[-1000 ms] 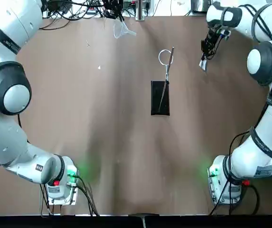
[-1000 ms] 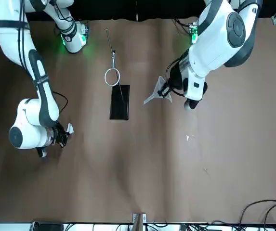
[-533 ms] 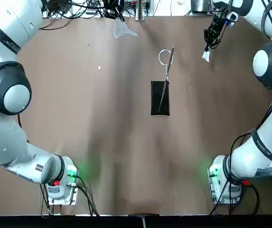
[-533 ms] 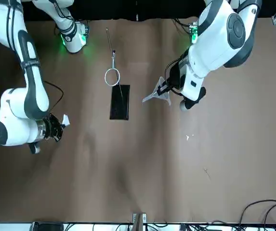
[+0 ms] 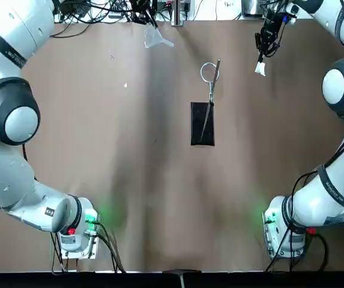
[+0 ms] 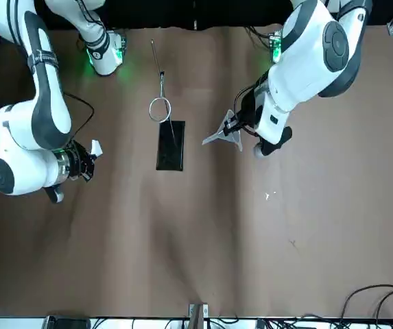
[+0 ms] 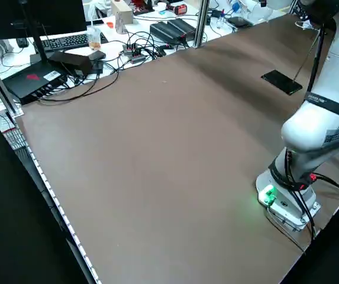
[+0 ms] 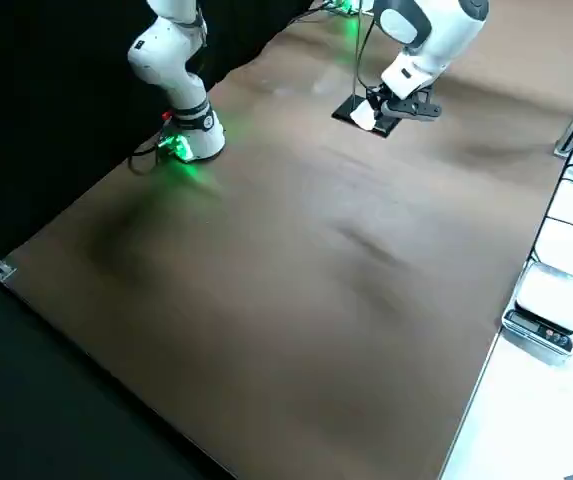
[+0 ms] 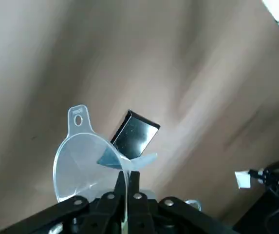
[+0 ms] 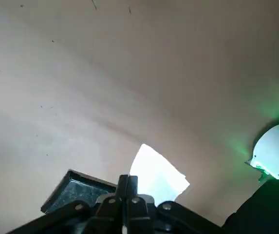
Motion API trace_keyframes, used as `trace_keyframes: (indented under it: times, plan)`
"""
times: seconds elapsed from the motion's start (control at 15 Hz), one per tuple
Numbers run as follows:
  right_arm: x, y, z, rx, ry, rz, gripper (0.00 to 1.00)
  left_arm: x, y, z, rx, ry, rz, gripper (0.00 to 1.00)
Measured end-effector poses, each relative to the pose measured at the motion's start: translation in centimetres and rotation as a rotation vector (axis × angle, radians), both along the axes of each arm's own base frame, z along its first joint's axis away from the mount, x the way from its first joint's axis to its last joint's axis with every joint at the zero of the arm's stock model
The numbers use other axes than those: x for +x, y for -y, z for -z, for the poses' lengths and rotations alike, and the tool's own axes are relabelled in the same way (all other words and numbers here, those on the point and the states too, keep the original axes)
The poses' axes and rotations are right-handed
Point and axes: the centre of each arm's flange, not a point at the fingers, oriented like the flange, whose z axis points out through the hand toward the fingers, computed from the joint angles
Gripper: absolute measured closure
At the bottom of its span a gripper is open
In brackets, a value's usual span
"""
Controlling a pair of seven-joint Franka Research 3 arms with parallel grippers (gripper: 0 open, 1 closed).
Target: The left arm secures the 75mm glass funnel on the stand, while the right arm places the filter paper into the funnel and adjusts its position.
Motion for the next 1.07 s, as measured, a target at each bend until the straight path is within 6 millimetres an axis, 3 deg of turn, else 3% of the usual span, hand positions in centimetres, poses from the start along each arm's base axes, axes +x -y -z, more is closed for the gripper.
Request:
trace_keyframes:
  times: [0.33,0.6,1.07]
  plan:
    - [-0.1,0.1,0.0,-0.001,-0.006,0.001,0.99,0.2,-0.1,0.2,-0.056,0.142,0.289,0.97]
    - [-0.1,0.1,0.0,-0.001,-0.01,0.0,0.99,1.3,-1.8,0.2,-0.098,0.321,0.581,0.97]
    - [-0.1,0.1,0.0,0.0,-0.011,0.0,0.99,1.3,-1.0,1.5,-0.16,0.434,0.83,0.97]
